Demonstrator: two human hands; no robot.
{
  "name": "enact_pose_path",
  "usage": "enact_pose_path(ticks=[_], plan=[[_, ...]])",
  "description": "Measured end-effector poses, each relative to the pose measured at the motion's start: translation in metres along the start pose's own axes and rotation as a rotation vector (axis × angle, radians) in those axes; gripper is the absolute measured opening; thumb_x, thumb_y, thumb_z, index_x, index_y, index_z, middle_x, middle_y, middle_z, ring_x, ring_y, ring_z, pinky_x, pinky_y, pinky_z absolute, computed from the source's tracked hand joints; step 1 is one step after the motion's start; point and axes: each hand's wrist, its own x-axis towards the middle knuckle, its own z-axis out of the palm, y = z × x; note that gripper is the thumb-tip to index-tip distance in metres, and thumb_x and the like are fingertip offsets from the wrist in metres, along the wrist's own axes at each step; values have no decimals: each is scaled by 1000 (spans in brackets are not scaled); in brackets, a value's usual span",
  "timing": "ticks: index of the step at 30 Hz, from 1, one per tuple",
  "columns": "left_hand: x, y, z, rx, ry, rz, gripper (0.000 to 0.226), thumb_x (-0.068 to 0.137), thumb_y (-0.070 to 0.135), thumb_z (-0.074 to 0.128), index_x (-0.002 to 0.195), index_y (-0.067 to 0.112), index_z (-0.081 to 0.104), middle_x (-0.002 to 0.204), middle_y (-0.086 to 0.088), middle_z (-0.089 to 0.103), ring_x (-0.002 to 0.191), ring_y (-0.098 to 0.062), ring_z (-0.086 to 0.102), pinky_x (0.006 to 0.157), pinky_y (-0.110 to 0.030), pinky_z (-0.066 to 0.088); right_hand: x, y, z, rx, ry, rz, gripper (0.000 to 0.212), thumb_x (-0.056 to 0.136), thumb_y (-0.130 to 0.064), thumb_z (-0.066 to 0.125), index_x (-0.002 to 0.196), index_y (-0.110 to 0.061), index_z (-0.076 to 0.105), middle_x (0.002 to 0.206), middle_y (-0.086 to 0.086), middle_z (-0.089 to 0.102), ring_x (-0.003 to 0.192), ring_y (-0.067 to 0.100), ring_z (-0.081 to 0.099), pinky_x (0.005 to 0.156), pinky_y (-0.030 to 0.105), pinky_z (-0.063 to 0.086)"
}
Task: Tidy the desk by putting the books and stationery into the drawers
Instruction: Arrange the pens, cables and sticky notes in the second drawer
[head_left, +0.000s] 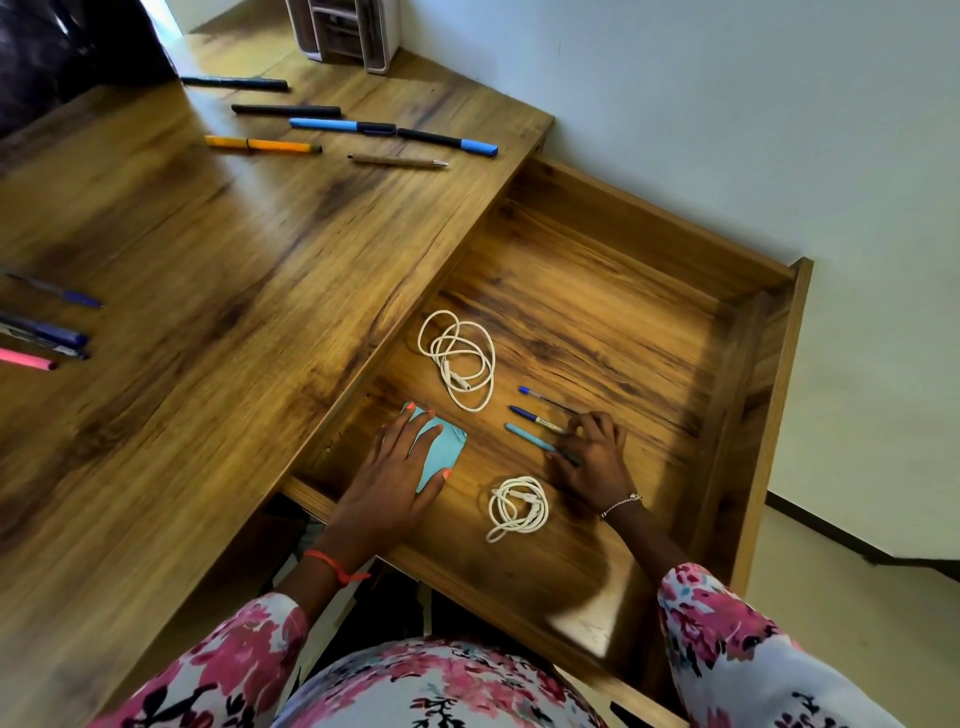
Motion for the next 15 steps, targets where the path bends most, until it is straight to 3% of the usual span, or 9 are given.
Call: enact_pose_path(ticks=[6,9,12,15], plan=[[0,1,-1,-1,-9,1,91,81,70,-4,142,11,29,152,-9,22,136,-10,-4,111,-31,1,3,-3,-2,-16,-54,12,25,81,-28,66,100,-13,71,119,10,55,118,26,34,92,44,27],[-1,2,-3,-49,10,21,93,79,70,-9,141,11,31,152,-8,23,139,-12,-1,111,-31,3,3,-6,-5,-28,13,9,34,75,-39,68,96,-13,72,110,9,59,112,28,42,84,35,21],[-5,2,-10,-111,82,69,80,88,64,2,137,12,37,148,-8,31,137,-6,3,113,-33,8,10,-17,-12,17,117,-49,44,72,-53,56,87,-14,72,99,7,63,104,17,37,76,23,10],[-12,-8,-28,-88,174,107,63,94,54,14,134,13,40,145,-7,36,139,-9,9,116,-34,10,34,-40,-22,93,215,-120,39,73,-49,53,82,-15,70,95,7,65,102,15,42,82,26,19]])
